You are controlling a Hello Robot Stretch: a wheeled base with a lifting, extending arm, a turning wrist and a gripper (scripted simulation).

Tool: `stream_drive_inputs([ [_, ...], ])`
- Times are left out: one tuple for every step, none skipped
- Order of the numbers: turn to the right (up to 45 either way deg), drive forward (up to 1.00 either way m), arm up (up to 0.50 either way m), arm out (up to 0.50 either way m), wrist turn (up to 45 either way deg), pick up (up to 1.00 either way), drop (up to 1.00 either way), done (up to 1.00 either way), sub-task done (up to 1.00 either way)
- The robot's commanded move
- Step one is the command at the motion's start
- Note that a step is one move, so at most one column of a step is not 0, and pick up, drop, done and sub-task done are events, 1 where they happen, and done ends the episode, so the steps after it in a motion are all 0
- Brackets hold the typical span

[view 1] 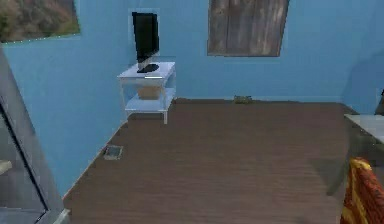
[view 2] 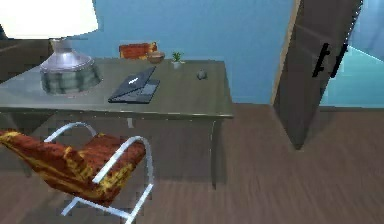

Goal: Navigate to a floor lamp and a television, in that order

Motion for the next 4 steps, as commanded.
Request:
stream_drive_inputs([
  [0.0,1.00,0.00,0.00,0.0,0.00,0.00,0.00,0.00],
  [0.0,1.00,0.00,0.00,0.0,0.00,0.00,0.00,0.00],
  [-9.0,0.00,0.00,0.00,0.0,0.00,0.00,0.00,0.00],
  [0.0,0.05,0.00,0.00,0.0,0.00,0.00,0.00,0.00],
])
